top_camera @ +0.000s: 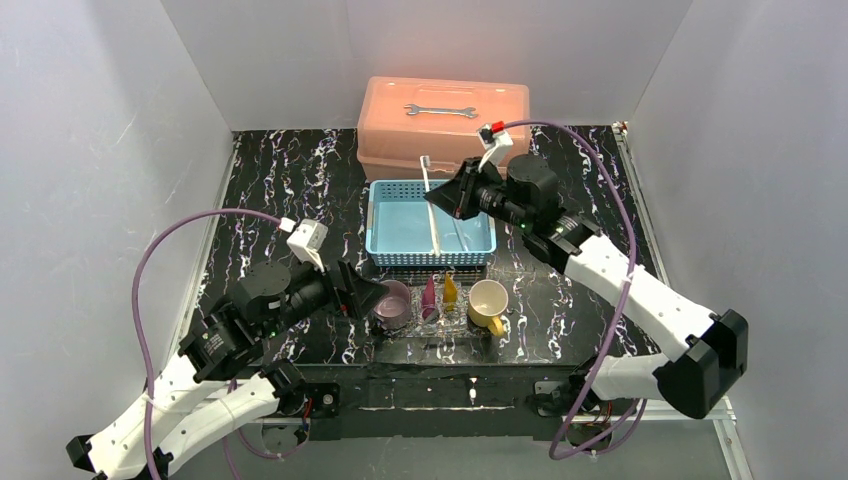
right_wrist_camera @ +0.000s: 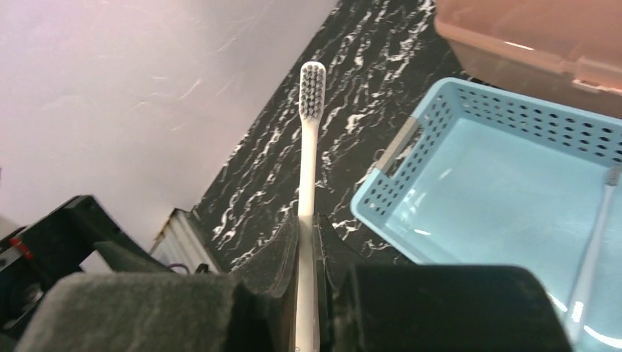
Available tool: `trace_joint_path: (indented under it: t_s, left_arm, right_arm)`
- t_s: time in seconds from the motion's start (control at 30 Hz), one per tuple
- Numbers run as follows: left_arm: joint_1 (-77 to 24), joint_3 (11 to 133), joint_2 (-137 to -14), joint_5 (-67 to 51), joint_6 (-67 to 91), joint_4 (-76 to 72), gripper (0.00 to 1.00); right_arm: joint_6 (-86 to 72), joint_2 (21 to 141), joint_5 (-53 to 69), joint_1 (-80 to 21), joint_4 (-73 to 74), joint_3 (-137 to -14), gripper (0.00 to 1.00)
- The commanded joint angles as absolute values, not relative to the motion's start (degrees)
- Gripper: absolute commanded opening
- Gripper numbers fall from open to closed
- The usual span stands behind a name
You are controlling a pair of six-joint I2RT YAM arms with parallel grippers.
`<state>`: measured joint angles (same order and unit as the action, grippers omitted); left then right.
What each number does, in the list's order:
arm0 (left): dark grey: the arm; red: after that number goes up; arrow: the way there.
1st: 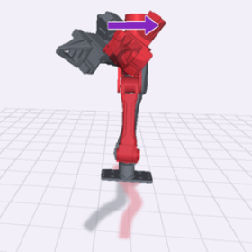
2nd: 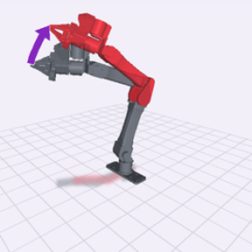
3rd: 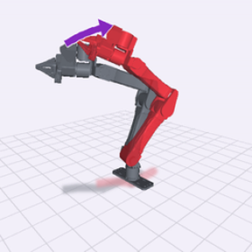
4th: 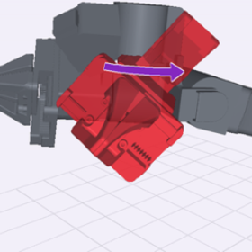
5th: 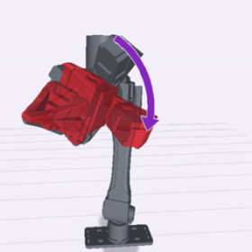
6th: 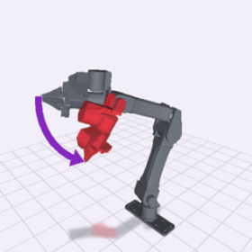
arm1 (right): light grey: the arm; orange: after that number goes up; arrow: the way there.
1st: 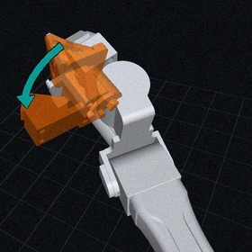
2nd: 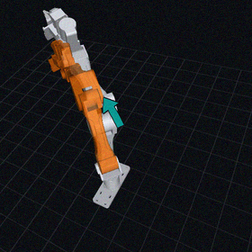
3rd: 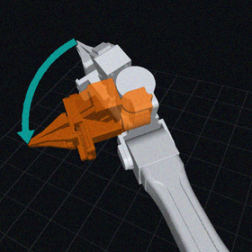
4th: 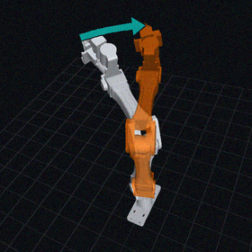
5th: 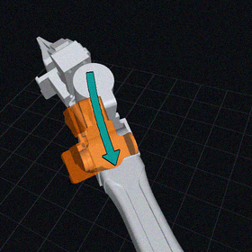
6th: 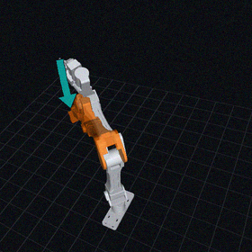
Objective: Prepare toiletry sets of a toothbrush and toothpaste on the tray
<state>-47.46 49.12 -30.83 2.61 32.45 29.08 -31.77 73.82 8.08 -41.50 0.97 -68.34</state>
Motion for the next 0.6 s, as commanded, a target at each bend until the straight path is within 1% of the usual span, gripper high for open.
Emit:
trace_joint_path:
  t_s: [0.0, 0.23, 0.57]
  left_arm:
    - [-47.2, 47.9, -29.7, -3.2, 36.9, 22.7, 0.87]
    - [-47.2, 45.1, -28.9, -9.3, 42.0, 16.3, 0.88]
    - [-47.2, 38.3, -26.1, -17.9, 49.6, 1.2, 0.87]
  right_arm:
    - [-38.5, 69.0, 12.8, -42.8, -9.1, -65.0, 0.01]
    - [-45.4, 65.6, 13.9, -47.5, -17.7, -60.7, 0.01]
    - [-51.8, 63.4, 10.2, -56.5, -30.1, -54.8, 0.01]
